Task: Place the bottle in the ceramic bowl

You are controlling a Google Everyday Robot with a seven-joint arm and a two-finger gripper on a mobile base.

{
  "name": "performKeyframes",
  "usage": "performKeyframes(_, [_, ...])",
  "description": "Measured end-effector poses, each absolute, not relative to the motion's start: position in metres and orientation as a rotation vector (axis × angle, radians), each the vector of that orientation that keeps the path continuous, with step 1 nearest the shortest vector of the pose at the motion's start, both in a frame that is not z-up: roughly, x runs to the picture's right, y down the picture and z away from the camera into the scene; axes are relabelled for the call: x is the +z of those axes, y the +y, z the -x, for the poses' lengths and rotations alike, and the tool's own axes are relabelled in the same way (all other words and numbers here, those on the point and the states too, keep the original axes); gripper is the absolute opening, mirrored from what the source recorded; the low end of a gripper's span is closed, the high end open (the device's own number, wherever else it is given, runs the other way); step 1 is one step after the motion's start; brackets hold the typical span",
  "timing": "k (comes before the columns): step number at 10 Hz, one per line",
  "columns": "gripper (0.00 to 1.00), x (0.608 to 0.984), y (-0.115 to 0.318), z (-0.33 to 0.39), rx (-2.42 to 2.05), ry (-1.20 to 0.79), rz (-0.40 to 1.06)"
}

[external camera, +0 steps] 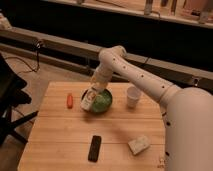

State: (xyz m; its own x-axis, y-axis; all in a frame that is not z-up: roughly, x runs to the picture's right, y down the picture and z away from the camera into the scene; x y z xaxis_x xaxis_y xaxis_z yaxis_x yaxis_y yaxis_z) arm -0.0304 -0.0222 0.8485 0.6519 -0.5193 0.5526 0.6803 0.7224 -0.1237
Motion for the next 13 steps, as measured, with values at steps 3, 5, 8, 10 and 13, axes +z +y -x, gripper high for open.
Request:
performKeyframes(3, [0.39, 0.8497, -0.0216, 0.0299, -0.697, -0.514, 0.337])
performKeyframes(5, [0.40, 0.8503, -0.0221, 0.0296, -0.696, -0.514, 0.335])
performKeyframes(8, [0.44, 0.8514, -0.0227, 0.0287, -0.693, -0.514, 0.335])
performKeyframes(10, [0.66, 0.8520, -0.0230, 0.0286, -0.693, -0.514, 0.334])
performKeyframes(13, [0.69, 0.8527, -0.0238, 0.0280, -0.692, -0.514, 0.334])
